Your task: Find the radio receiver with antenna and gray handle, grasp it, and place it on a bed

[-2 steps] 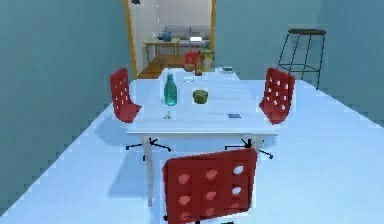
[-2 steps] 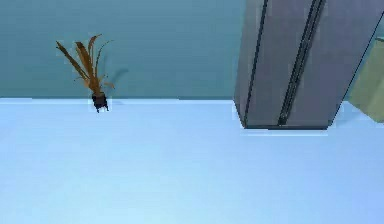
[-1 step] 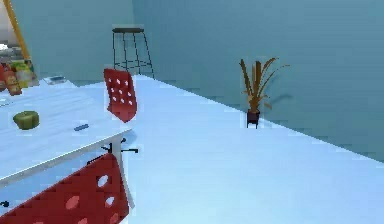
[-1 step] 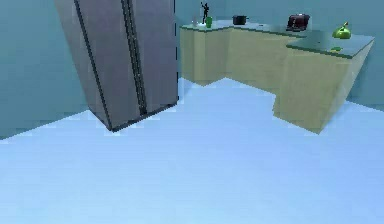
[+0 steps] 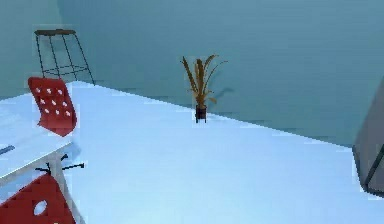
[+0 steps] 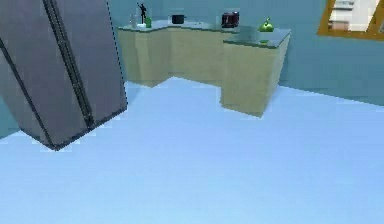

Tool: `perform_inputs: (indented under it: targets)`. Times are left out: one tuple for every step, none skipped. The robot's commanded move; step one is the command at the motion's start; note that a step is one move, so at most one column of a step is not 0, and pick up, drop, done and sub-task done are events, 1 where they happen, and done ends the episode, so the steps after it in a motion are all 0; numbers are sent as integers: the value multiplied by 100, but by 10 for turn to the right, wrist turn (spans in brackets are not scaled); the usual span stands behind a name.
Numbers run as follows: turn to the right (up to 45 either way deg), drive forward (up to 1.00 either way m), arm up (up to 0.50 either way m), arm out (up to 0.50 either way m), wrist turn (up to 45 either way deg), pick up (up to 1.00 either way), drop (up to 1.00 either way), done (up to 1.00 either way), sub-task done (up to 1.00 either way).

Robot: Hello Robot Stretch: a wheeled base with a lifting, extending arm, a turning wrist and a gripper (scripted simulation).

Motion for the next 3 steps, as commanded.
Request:
perform_inputs:
  targets:
    - [0, 55, 0, 0, 0, 0, 0, 0, 0]
    - [-180, 0, 0, 0, 0, 0, 0, 0, 0]
    - [0, 100, 0, 0, 0, 0, 0, 0, 0]
